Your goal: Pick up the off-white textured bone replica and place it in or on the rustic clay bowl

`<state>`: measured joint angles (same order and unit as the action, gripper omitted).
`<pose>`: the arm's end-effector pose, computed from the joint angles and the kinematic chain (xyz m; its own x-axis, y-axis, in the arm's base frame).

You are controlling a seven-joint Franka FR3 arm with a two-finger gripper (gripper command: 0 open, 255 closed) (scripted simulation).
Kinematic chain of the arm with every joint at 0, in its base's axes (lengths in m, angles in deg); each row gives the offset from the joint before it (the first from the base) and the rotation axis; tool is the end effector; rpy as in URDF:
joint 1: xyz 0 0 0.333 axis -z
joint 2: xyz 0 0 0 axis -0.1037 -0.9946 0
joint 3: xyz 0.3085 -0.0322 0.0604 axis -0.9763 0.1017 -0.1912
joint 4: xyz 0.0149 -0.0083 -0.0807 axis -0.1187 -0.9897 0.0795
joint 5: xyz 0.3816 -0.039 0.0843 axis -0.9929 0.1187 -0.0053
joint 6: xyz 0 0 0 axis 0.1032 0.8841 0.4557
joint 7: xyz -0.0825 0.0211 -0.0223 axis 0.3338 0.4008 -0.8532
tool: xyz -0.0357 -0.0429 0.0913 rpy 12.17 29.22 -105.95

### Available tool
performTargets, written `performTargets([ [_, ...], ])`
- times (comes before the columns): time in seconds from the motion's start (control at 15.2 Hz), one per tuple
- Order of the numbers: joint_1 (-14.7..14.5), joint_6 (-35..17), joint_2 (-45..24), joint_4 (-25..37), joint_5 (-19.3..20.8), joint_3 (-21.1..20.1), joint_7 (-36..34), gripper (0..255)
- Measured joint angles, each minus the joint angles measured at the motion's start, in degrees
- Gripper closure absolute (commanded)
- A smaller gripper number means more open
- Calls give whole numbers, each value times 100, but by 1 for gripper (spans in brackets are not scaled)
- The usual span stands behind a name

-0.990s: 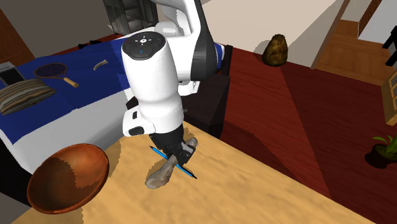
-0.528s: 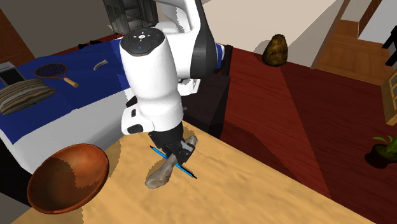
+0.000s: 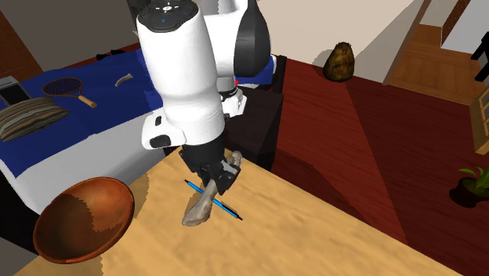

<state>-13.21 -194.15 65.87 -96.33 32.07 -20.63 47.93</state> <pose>0.5669 0.2339 0.3986 0.9829 -0.1831 -0.0212 -0.1840 -0.9815 -0.0535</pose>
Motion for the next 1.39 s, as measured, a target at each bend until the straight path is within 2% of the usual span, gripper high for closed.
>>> performTargets([
  [1.25, 24, 1356, 354, 1015, -100, -23, 19, 255],
  [1.39, 95, 1456, 282, 1179, -90, 31, 142, 255],
])
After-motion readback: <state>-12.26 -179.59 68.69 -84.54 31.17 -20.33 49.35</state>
